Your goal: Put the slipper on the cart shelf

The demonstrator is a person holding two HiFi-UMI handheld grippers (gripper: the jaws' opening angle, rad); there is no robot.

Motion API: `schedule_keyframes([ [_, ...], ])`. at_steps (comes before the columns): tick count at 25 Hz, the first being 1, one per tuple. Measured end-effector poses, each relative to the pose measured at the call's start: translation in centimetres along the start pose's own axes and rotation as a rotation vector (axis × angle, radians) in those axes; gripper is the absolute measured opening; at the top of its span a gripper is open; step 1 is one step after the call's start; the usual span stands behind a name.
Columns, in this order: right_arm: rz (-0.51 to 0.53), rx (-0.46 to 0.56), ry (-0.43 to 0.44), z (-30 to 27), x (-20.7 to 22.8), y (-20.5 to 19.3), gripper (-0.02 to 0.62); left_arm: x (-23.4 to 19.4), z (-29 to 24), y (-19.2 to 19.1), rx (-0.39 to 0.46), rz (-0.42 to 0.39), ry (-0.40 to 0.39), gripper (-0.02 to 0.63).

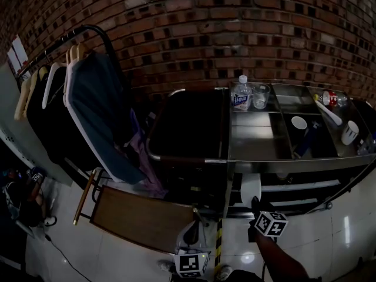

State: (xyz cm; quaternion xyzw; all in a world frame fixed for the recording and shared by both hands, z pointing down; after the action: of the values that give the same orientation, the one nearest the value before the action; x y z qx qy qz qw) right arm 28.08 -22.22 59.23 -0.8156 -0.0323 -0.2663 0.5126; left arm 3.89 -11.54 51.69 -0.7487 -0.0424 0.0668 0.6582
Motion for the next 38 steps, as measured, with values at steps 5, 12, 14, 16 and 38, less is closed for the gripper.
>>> schedule_keyframes([
  [5,-0.163,-0.008,0.03,-3.5,1.9,0.5,0.038,-0.3,-0.4,0.1,-0.001,-0.016,0.007,0.012],
  [12,-0.232,-0.001,0.012,-6.9,4.6,1.3,0.038,0.2,-1.1,1.1,-0.002,0.013,-0.009,0.012],
  [14,-0.265,-0.016,0.007,-7.7,5.3,1.1,0.038,0.1,-1.2,1.4,0.002,0.006,-0.006,0.012],
  [16,-0.292,-0.028,0.01,-8.3,5.8,1.0,0.038,0.1,-1.1,1.7,0.012,-0.004,-0.002,0.012],
  [38,0.16,-0.169,-0.261,-9.9,7.9,0.6,0.179,0.7,0.3,2.2,0.015,-0.003,-0.012,0.012],
])
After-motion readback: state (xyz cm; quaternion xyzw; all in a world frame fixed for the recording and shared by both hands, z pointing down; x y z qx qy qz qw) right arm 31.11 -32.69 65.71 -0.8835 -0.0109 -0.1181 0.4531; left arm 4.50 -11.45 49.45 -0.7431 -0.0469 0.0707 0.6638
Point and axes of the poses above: the fingertips, and each gripper's own axes: z backward along the fingers, x to its right, y out of its top, the point moved 4 cm from there along z, backward along the fingers, and after that the axes turned 5 degrees about y, right-handed, at the moved point
